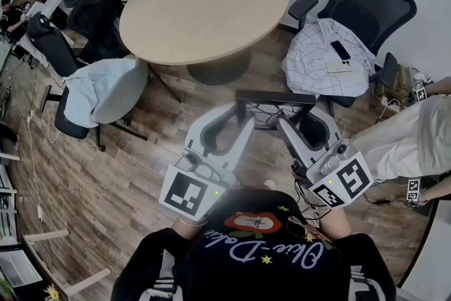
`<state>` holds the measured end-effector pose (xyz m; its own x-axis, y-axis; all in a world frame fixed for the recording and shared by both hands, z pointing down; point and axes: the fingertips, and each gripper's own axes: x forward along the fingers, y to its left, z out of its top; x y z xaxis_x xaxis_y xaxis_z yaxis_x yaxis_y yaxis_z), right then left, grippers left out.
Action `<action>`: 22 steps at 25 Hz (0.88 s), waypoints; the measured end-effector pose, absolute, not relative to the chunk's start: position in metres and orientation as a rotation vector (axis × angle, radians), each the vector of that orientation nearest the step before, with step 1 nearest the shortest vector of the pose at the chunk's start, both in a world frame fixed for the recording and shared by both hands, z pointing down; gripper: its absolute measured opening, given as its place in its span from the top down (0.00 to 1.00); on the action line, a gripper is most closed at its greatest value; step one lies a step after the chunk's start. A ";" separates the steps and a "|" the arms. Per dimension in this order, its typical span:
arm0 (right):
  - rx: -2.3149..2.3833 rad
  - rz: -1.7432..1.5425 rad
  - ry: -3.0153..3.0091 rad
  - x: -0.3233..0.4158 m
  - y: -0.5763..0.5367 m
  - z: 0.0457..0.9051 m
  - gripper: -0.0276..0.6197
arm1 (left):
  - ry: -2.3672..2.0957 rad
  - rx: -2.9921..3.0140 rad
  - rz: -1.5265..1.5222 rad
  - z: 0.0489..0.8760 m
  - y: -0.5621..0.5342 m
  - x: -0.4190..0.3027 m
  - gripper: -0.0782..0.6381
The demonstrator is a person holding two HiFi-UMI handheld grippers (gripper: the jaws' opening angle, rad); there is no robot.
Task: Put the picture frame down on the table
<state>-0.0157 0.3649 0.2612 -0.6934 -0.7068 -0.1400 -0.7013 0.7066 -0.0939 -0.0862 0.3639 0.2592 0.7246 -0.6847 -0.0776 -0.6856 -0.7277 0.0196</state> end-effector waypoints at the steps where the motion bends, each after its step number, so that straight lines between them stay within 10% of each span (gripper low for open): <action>1: -1.144 -0.041 2.747 -0.015 0.366 0.260 0.78 | 1.151 -2.909 0.129 0.258 0.365 -0.085 0.77; 22: -1.155 -0.065 2.722 0.061 0.381 0.264 0.77 | 1.162 -2.902 0.092 0.260 0.380 -0.009 0.77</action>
<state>0.0611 0.3811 0.2641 -0.6806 -0.7169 -0.1510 -0.7088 0.6965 -0.1116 -0.0092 0.3804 0.2605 0.7221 -0.6892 -0.0598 -0.6901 -0.7237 0.0089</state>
